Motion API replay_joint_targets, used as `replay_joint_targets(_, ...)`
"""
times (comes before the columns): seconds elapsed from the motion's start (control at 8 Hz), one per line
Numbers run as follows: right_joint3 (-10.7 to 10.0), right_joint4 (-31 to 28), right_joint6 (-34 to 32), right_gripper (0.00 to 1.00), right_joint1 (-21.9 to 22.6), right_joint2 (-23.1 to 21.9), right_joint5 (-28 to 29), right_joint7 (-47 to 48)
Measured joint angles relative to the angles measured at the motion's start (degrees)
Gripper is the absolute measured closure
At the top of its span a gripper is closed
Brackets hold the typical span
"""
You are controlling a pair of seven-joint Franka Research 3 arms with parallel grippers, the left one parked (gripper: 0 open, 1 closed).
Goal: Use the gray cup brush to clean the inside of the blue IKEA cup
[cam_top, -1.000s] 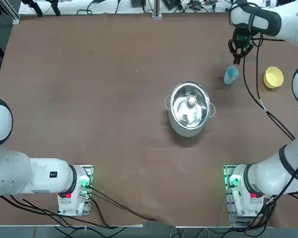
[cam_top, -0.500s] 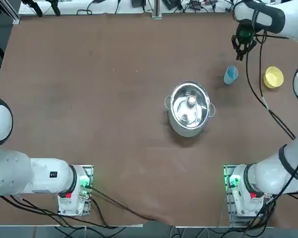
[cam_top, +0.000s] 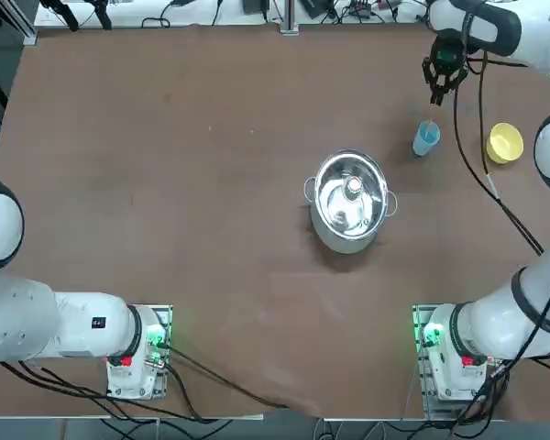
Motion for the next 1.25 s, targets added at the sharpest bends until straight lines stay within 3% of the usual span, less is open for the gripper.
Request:
replay_joint_targets(0.62,0.42,0.13,-3.16,0.97,1.46,0.37,0.92,2.01)
replay_joint_targets(1.25,-0.54,0.14,-5.36,0.97,0.39,0.41,0.82,2.05)
